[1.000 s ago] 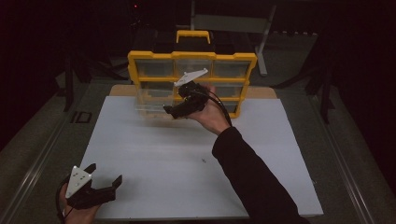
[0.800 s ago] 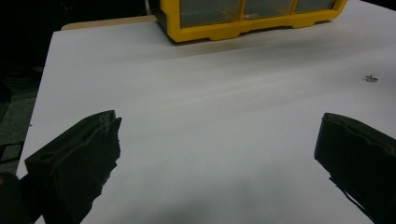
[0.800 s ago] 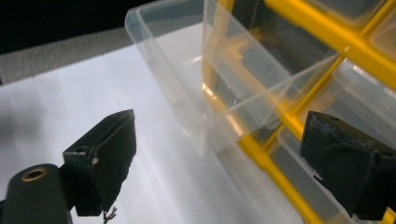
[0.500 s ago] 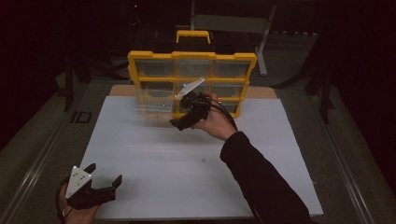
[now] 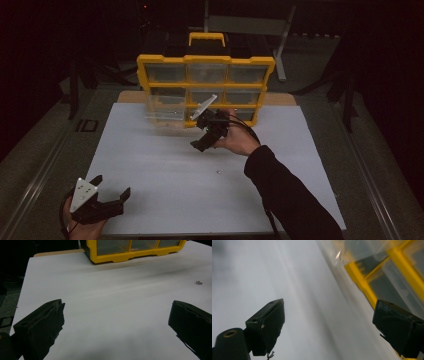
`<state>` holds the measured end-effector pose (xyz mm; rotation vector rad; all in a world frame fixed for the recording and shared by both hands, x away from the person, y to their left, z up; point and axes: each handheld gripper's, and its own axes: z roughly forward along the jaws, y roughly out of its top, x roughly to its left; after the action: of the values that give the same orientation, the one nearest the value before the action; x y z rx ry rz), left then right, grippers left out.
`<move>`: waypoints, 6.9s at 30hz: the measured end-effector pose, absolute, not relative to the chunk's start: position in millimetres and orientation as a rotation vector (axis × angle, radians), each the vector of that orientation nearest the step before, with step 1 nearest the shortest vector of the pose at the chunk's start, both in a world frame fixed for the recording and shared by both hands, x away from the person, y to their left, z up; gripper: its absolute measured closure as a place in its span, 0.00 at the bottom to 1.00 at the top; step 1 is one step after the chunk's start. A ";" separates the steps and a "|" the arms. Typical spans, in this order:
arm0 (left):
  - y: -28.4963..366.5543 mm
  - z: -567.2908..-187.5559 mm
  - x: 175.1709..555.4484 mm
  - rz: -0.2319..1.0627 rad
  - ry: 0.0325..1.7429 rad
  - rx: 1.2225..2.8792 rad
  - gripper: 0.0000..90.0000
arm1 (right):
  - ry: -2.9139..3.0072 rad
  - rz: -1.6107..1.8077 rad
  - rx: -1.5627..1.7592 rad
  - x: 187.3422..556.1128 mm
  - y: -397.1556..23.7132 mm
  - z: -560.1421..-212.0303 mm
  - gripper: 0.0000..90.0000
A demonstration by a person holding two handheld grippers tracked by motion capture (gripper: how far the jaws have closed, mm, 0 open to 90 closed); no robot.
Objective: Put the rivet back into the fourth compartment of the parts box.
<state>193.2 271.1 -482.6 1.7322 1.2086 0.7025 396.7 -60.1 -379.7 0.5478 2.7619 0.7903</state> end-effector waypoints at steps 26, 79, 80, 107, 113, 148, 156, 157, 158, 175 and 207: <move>270.9 -482.6 193.5 0.702 1.209 1.731 0.01 | 2.889 0.548 0.515 387.5 -81.7 -427.6 0.17; 270.5 -482.8 193.9 0.700 1.203 1.741 0.01 | 3.099 0.149 0.460 374.7 -76.9 -486.5 0.89; 270.5 -482.8 193.9 0.700 1.203 1.741 0.01 | 3.098 0.145 0.464 374.8 -76.6 -486.4 0.91; 270.9 -482.8 194.1 0.701 1.204 1.741 0.01 | 3.072 0.287 0.499 383.1 -86.7 -455.6 0.92; 270.9 -482.9 194.0 0.702 1.206 1.738 0.01 | 3.060 0.309 0.512 384.7 -86.4 -442.4 0.92; 271.1 -482.8 193.8 0.705 1.208 1.731 0.01 | 2.989 0.397 0.466 401.6 -65.2 -379.6 0.92; 271.0 -482.7 193.7 0.705 1.207 1.733 0.01 | 2.968 0.429 0.466 405.1 -59.1 -369.0 0.92; 271.0 -482.7 193.7 0.705 1.207 1.732 0.01 | 2.965 0.434 0.462 405.6 -58.4 -367.5 0.92; 271.0 -482.8 193.7 0.705 1.208 1.732 0.01 | 2.962 0.437 0.460 406.0 -57.5 -366.1 0.92; 271.7 -482.7 193.4 0.707 1.206 1.731 0.01 | 2.858 0.609 0.492 417.4 -44.4 -335.0 0.92; 272.3 -482.5 193.0 0.709 1.203 1.729 0.01 | 2.602 1.025 0.605 427.8 -28.6 -309.9 0.92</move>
<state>193.0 272.3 -482.5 1.7290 1.2030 0.7087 427.8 -28.6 -309.9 0.6046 2.6021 1.0250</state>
